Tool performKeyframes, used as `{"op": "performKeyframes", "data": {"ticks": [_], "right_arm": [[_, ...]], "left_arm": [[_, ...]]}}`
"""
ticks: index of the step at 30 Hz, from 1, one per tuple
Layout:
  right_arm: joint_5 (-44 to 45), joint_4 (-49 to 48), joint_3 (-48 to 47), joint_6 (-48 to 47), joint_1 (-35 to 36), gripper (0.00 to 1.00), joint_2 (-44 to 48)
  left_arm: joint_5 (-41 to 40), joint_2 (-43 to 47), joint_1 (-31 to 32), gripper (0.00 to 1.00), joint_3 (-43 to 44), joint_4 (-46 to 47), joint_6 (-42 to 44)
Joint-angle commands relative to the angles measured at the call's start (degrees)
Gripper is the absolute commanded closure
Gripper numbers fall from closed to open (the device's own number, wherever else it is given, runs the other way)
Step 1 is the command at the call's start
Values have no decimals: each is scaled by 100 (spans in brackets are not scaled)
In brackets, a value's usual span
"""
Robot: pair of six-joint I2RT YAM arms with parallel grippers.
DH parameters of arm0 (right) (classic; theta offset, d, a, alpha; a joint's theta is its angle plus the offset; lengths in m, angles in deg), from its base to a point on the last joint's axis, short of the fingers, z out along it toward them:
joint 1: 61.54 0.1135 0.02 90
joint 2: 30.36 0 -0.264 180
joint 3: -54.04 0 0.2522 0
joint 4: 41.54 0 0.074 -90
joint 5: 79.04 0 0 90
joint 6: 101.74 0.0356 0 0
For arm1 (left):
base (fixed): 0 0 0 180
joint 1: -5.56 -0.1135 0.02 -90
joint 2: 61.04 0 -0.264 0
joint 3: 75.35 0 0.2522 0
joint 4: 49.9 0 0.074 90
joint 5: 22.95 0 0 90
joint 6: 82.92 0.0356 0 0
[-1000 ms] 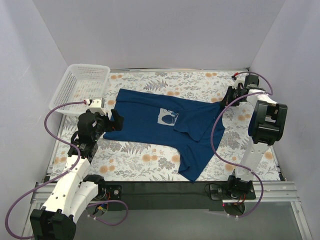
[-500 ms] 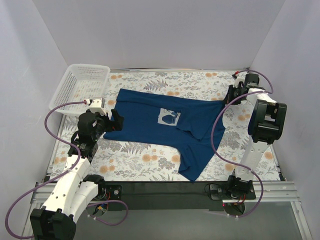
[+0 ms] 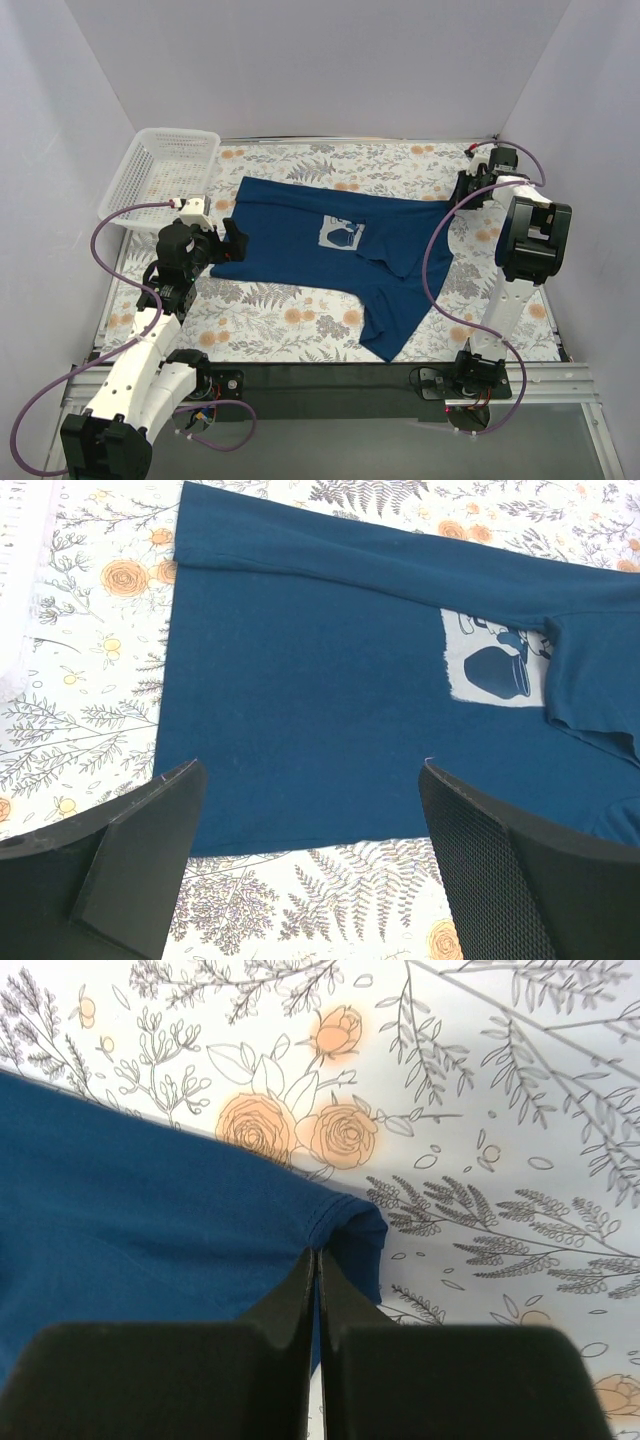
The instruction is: Fold and stack the t-shirts
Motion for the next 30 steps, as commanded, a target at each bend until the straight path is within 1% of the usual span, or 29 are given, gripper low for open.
{"op": "performKeyframes", "data": {"ticks": [1,4,9,10,13,24,25,27,28,30], "right_arm": [[42,-155,-354,-81,-112,95,-49],[-29,-208,-416,-54,-139,97,-49],[59,-199,-477,-89,-139,95,-102],[94,-199,-442,-98,-156,95,-93],[147,-173,-320,-177,-182,99,-32],[7,-164,-152,-186,-394,99,74],[-46,-164,-152,-186,-394,96,57],[-12,-147,-108,-203,-394,83,74],[-3,-138,-99,-221,-402,70,144],[24,-164,-29,-317,-420,61,293]], "left_arm": [[88,-14,-16,19,-20,81,28],[88,-14,-16,19,-20,81,28],[97,-49,-16,19,-20,81,28],[97,-49,-16,19,-20,89,28],[97,-49,-16,19,-20,81,28],[115,-67,-16,19,-20,89,28],[115,-58,-7,19,-20,81,28],[141,-93,-7,19,-29,89,28],[167,-111,-16,19,-20,107,11],[237,-216,-16,19,-3,133,-7]]}}
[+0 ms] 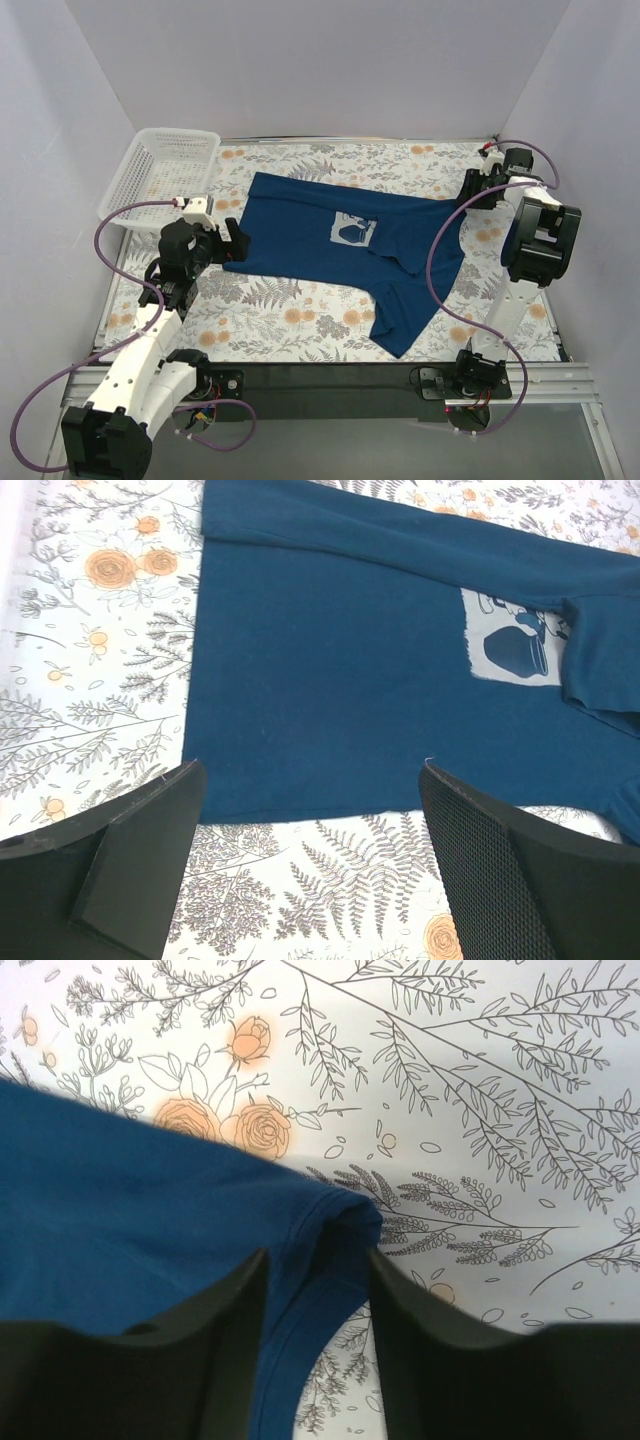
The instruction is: Fold and stack the t-shirts
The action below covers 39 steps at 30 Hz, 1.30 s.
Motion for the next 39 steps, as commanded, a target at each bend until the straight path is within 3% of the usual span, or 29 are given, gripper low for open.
{"op": "performKeyframes", "data": {"ticks": [1,5,9,15,20,24,27,32,39], "right_arm": [[-22,-142,117,-184,-35,54,470],[-48,-151,188,-369,-53,47,910],[-214,-160,416,-624,-53,47,1271],[-1891,-142,1461,-1195,-53,49,1982],[-2053,-160,1893,-1169,-53,50,2212],[-2000,-169,1893,-1099,-53,51,2107],[-1886,-204,1849,-889,-79,53,2019],[-1483,-283,1823,-449,-255,61,1896],[-1050,-406,1621,0,-273,57,1177]], "left_arm": [[274,-127,-16,19,6,164,-51],[608,-495,-7,20,260,340,-270],[838,-1364,-7,22,866,516,-622],[769,-3648,19,30,2298,718,-965],[311,-5729,45,40,4009,551,-974],[74,-6768,45,43,5029,402,-904],[21,-7393,45,46,5733,226,-807],[117,-7905,54,46,6193,199,-702],[249,-8301,54,46,6422,199,-658]]}}
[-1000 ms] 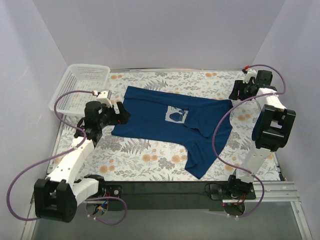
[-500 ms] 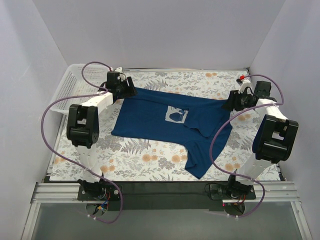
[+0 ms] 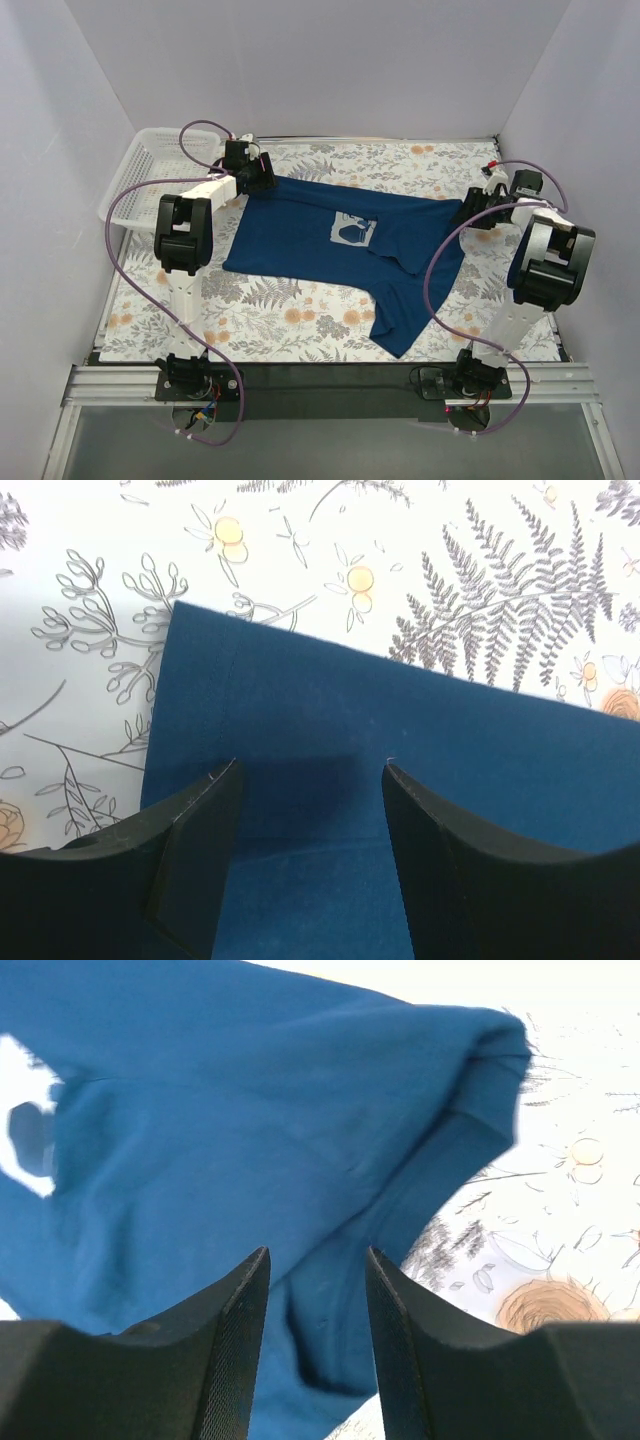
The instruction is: Fold and stack the t-shirts
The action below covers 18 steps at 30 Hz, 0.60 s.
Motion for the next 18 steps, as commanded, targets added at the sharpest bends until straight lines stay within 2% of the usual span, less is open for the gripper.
{"op": "performKeyframes", "data": {"ticks": [1,10,18], "right_arm": [[174,-146,-357,319,-4,57,-431],[33,-155,-525,521,-13,59,-801],[7,-181,-577,548,-4,63,-661]], "left_arm": [[79,-2,26,46,234,-39,92],[105,-134,26,46,182,14,145],[123,-142,17,46,208,14,154]]}}
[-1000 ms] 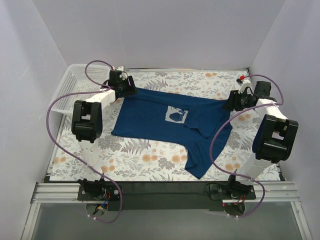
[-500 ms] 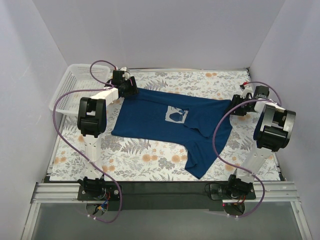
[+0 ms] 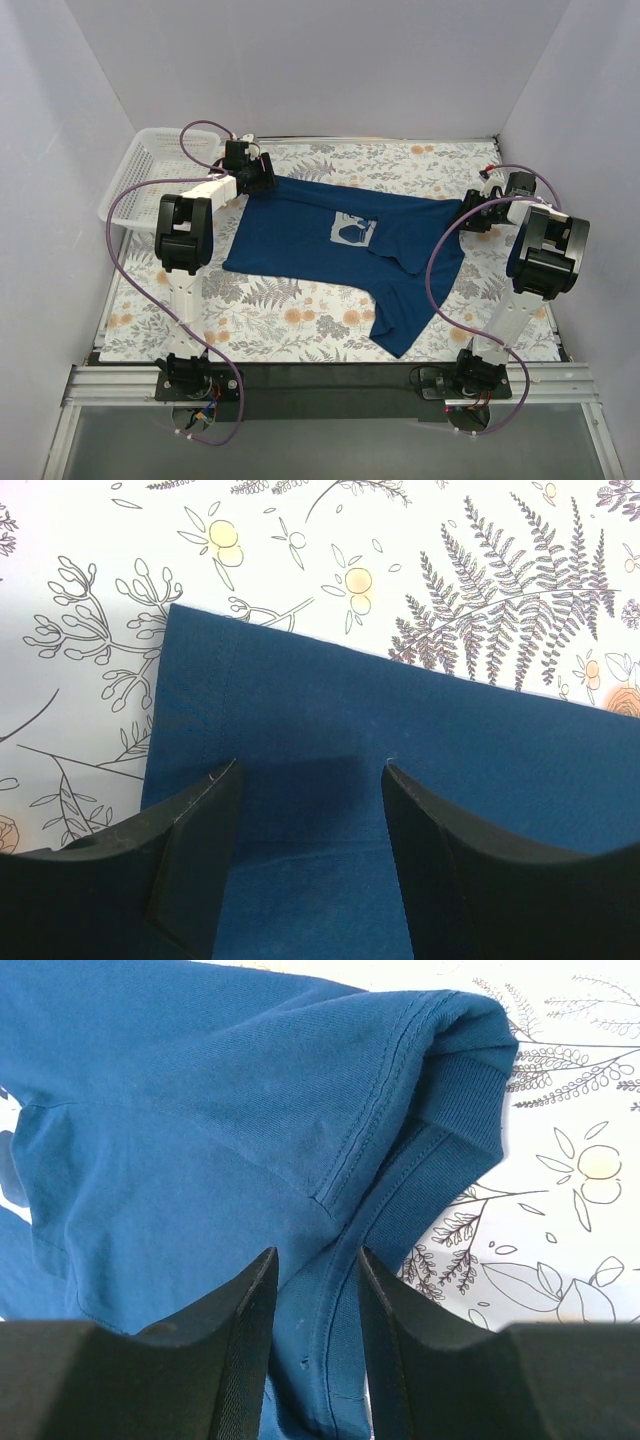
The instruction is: Fold and stack the t-shirts
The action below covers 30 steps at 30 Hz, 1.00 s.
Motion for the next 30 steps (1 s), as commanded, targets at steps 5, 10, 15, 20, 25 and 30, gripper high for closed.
{"op": "performKeyframes", "data": {"ticks": [5,10,15,20,25,30], "right_arm": [[-243,-122,-151,168,-4,65,45],[-279,-131,-45,168,5,68,80],[-314,-131,-54,247,5,69,45],[-323,-122,-10,308,5,71,-69],[-322,-113,7,317,14,71,-113],[-314,-113,16,353,23,71,-192]], "left_arm": [[51,-40,17,46,133,-10,75],[33,-31,17,46,116,-10,92],[24,-31,17,46,98,-10,101],[24,-31,17,46,63,-10,101],[15,-13,17,46,89,-10,119],[15,-31,17,46,89,-10,119]]}}
